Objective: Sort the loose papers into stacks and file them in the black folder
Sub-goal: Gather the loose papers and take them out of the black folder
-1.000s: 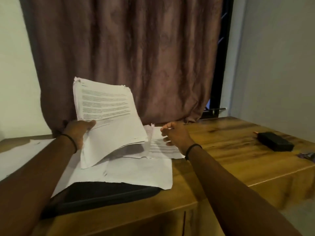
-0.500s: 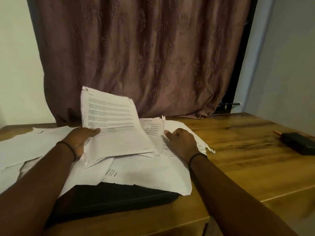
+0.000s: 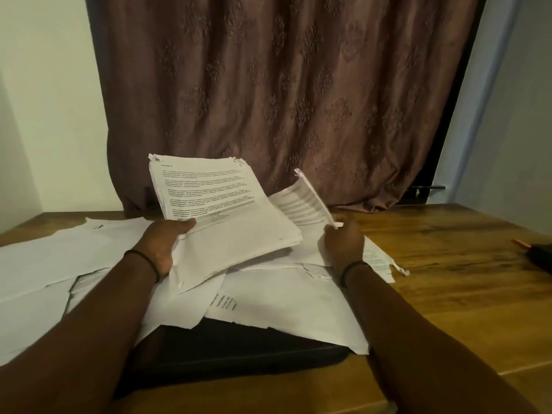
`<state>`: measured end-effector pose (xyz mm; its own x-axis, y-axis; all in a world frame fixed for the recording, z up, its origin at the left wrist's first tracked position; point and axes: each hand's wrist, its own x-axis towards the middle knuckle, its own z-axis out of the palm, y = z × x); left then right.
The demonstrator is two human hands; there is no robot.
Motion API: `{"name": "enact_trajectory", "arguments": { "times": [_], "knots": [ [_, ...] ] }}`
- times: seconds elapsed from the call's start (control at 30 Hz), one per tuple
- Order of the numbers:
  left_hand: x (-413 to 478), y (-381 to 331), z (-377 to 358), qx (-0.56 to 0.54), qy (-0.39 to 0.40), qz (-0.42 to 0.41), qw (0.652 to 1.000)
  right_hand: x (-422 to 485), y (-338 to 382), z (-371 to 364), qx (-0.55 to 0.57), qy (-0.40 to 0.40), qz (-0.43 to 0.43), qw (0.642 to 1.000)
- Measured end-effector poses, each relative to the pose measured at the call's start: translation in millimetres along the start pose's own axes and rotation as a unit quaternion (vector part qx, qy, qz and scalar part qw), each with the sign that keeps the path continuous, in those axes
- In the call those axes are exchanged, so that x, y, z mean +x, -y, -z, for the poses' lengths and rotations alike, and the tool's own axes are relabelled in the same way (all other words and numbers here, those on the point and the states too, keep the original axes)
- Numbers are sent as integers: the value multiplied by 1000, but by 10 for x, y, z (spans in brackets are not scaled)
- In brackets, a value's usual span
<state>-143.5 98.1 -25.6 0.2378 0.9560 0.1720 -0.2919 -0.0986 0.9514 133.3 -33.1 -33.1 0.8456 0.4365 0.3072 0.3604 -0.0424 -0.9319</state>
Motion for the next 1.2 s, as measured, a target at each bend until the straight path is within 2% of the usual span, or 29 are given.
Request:
{"name": "enact_trajectory", "arguments": {
  "times": [0.27,0.4,0.5,0.6,0.67,0.7,0.77,0.9,0.97,1.07,1.13,1.2],
  "knots": [
    [-23,1,-36,41,-9,-29,999,108,82,336,90,-196,64,974],
    [-44,-11,-38,47,-15,-20,999,126,89,385,211,-208,25,955],
    [-91,-33,-75,56,-10,-23,998,176,98,412,305,-156,-56,938],
    [-119,-49,-95,61,-1,-11,998,202,84,443,330,5,-157,931],
    [-126,-47,-96,53,5,1,999,157,96,440,408,91,-210,884],
    [-134,-54,-101,54,6,4,998,118,115,437,417,117,-227,872],
    [-142,-58,-105,61,3,9,998,37,161,435,381,165,-233,879],
    [-143,-70,-104,64,18,22,998,-98,184,341,296,289,-167,895],
    [-144,-73,-116,56,31,25,998,-144,151,260,227,300,-119,919],
    [-137,-82,-109,68,32,38,996,-148,114,190,49,271,-74,959],
    [-135,-87,-101,76,35,43,996,-107,85,226,-82,255,-53,962],
    [-157,-93,-99,80,39,37,995,-105,79,257,-151,247,-41,956]
  ]
}}
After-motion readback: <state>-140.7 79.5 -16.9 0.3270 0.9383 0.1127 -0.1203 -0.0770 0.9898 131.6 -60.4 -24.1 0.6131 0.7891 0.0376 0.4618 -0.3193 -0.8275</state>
